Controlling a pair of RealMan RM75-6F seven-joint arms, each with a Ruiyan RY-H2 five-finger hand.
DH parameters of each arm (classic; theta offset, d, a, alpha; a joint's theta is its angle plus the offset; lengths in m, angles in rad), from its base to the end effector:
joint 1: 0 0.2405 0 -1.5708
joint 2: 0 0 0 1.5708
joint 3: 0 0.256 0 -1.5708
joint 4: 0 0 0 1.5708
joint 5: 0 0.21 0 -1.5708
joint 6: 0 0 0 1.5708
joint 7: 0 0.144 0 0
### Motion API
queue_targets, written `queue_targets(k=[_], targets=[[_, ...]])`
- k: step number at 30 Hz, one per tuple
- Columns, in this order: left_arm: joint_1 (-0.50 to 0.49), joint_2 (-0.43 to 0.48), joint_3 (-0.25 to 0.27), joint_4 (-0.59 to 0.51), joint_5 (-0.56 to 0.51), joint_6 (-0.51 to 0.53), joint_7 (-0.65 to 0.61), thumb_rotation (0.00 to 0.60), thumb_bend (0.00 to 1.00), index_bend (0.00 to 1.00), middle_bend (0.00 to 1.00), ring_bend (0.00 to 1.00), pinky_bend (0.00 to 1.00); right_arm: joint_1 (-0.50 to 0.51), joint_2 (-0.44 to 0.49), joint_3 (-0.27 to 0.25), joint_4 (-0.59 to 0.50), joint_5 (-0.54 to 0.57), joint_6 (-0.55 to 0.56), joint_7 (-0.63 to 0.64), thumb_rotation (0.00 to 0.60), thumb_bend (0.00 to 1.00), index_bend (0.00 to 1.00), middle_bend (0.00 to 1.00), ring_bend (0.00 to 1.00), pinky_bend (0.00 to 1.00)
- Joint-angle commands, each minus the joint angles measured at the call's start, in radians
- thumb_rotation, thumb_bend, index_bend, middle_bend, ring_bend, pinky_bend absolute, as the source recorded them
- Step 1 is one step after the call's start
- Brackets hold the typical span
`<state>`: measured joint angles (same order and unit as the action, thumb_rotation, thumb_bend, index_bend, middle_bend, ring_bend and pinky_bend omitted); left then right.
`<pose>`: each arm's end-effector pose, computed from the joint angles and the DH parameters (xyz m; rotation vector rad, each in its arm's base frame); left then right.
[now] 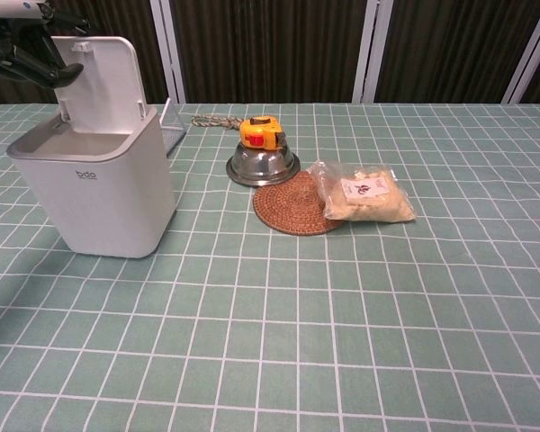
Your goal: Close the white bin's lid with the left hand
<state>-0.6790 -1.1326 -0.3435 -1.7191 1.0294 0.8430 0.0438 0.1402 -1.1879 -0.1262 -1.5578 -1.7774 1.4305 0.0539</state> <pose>-0.1533 0.3696 0.1165 -1.6493 -1.1761 -1.0815 -0.2868 -0.1510 0.0979 1.7729 -0.9789 0.9786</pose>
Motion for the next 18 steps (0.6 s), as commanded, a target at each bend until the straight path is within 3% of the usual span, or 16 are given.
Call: queue_targets(k=[1,11,18], targets=[[0.003,0.013,0.019,-0.029,0.005,0.025,0.019,0.6,0.67,0.29,1.0,1.0,1.0,-0.001,0.002,-0.001,-0.002,-0.001,0.002,0.003,0.6,0.26,0.0,0.0,0.0,0.0],[0.067,0.099,0.128,-0.152,0.129,0.067,0.044,0.6,0.79,0.34,1.0,1.0,1.0,0.0,-0.001,-0.007,-0.005,-0.008,-0.002,0.002,0.6,0.26,0.0,0.0,0.0,0.0],[0.068,0.108,0.188,-0.155,0.159,0.024,0.053,0.6,0.8,0.32,1.0,1.0,1.0,-0.001,-0.001,-0.011,-0.009,-0.014,0.0,0.004,0.6,0.26,0.0,0.0,0.0,0.0]])
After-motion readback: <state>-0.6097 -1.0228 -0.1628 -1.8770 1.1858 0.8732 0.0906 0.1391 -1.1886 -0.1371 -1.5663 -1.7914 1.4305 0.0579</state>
